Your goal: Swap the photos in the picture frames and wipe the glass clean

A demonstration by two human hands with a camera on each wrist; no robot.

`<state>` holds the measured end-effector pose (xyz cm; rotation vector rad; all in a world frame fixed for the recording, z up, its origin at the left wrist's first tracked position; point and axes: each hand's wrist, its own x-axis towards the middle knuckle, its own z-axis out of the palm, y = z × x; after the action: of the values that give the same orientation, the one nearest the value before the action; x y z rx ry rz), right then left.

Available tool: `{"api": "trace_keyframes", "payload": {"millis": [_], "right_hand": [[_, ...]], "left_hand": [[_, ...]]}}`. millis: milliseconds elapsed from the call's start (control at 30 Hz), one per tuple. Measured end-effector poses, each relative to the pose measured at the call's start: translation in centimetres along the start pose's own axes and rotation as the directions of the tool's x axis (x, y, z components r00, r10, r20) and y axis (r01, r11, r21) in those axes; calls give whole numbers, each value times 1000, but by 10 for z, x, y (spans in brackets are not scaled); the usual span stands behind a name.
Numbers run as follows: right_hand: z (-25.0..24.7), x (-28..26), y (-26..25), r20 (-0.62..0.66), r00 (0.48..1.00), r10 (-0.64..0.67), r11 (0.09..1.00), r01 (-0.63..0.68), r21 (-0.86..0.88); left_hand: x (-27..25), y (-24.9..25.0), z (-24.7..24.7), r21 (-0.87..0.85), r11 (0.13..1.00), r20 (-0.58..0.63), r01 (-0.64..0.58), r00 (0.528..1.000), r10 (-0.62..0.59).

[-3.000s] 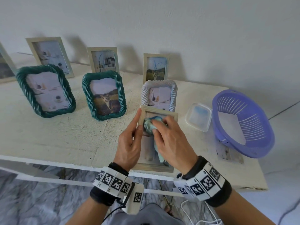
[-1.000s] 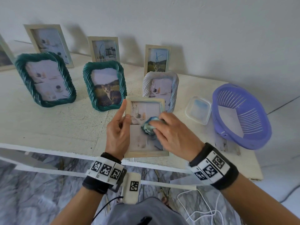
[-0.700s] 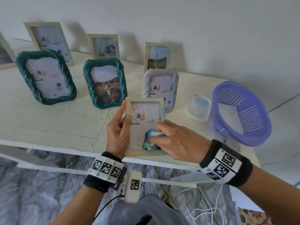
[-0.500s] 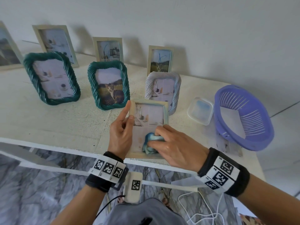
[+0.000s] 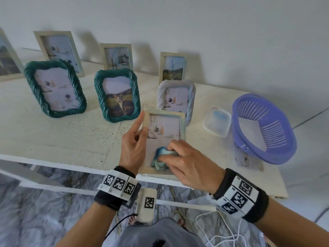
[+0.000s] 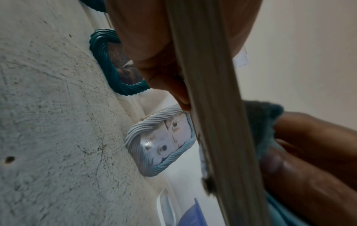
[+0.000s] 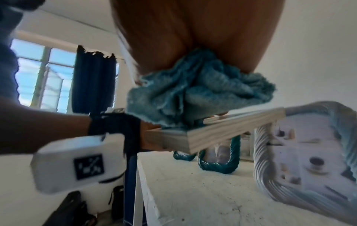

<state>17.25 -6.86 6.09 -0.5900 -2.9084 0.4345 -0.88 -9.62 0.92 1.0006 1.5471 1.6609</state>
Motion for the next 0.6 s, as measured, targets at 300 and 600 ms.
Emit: {"api": "trace_keyframes", "payload": {"millis": [300,600], "right_hand": [[-14,35,25,-213,933,291,934,-325,-149],[6,-4,-1,-5,997,83,997,-83,3]], "left_hand": [[-8,0,7,11,1000,77,-27,997,26],[1,-2,-2,-4,999,93,-43,995,43]]}}
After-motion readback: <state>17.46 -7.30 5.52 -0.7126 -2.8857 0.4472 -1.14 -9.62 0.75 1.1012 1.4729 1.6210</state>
